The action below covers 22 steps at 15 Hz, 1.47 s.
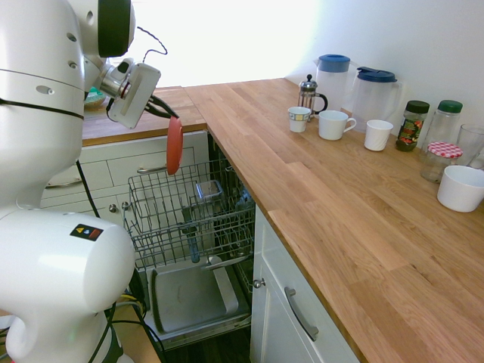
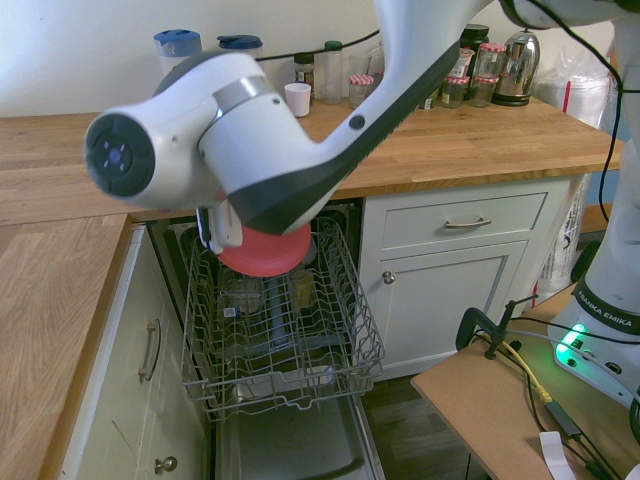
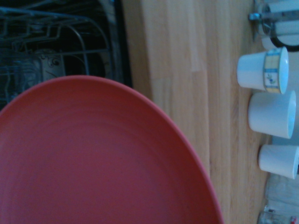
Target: Put the plate in the dishwasher
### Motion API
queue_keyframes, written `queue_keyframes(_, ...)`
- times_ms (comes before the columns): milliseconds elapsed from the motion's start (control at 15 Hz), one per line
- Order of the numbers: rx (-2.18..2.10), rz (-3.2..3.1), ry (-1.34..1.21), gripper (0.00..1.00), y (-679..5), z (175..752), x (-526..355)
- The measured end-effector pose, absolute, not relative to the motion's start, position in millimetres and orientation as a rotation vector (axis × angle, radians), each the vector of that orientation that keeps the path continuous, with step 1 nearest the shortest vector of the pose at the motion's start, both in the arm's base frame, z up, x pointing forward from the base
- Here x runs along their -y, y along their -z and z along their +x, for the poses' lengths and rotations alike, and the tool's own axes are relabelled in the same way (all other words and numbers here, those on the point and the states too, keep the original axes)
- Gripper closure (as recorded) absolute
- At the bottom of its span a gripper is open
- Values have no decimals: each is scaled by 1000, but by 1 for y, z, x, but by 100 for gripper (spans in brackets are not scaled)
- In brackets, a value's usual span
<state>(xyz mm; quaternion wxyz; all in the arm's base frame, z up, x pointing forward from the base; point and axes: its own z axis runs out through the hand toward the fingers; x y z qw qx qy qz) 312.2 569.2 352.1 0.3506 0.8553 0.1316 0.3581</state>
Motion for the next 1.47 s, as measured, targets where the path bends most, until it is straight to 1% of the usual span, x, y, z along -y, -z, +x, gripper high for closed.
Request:
queue_keyframes(200, -395, 2136, -899, 100, -321, 294, -581)
queue_keyframes(533, -398, 2016, -913, 100, -301, 300, -584)
queue_keyframes(800, -440, 1943, -910, 100, -255, 295, -610)
queue_keyframes(1133, -443, 1929, -905, 100, -203, 311, -633)
queue_keyframes(1467, -445, 1931, -933, 100, -179, 319, -652)
